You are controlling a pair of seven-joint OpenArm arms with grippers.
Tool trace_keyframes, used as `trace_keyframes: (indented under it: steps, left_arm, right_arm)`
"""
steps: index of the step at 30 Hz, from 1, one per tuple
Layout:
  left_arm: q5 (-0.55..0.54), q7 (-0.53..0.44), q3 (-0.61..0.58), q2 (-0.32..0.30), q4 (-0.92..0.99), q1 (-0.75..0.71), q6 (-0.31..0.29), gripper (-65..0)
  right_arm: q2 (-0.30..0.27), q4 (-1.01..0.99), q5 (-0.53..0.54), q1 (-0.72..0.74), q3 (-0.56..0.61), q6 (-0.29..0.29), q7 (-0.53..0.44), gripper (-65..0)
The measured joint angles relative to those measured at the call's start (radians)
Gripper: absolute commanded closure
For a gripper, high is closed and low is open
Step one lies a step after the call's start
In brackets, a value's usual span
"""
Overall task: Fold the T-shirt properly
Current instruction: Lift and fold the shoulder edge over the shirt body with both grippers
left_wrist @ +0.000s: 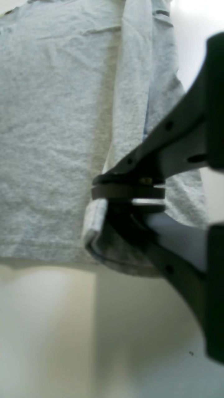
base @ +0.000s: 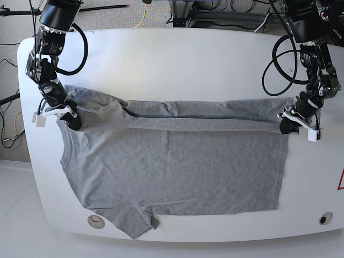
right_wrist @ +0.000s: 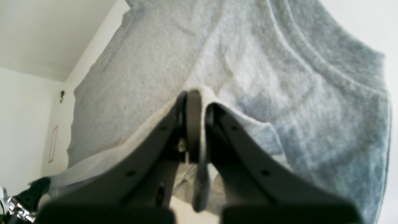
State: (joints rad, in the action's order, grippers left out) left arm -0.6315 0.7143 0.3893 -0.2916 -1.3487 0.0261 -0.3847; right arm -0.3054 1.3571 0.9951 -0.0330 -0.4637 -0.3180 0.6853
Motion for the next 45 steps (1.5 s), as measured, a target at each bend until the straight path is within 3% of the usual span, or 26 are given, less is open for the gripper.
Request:
trace_keyframes:
  steps: [10, 17, 25, 37, 40, 42, 45]
  left_arm:
    - [-0.016, 0.003, -0.002, -0.003, -0.007, 0.023, 0.001, 0.0]
    - [0.003, 0.0, -0.013, -0.002, 0.017, 0.044, 0.003, 0.0]
    - [0.021, 0.0, -0.021, -0.003, 0.023, 0.062, 0.003, 0.0]
    - [0.032, 0.003, -0.024, -0.003, 0.023, 0.075, 0.003, -0.4]
    - [0.034, 0.003, -0.024, -0.002, 0.023, 0.073, 0.003, -2.3]
    - [0.041, 0.003, -0.024, -0.002, 0.023, 0.071, 0.003, -9.5]
    - [0.049, 0.002, -0.024, -0.006, 0.024, 0.072, 0.011, -14.9]
  right_arm:
    - [-0.036, -0.098, 0.001, 0.094, 0.019, -0.003, -0.006, 0.0]
    - [-0.015, -0.126, -0.116, 0.16, 0.047, -0.004, -0.004, 0.0]
    - [-0.003, -0.116, -0.174, 0.179, 0.035, -0.021, -0.012, 0.0]
    - [-0.003, -0.124, -0.134, 0.177, 0.031, -0.015, -0.008, -0.2]
    - [-0.003, -0.126, -0.132, 0.175, 0.026, -0.016, -0.007, -5.0]
    - [-0.004, -0.128, -0.13, 0.174, 0.023, -0.015, -0.008, -16.1]
    - [-0.006, -0.128, -0.124, 0.175, 0.022, -0.015, -0.004, -21.1]
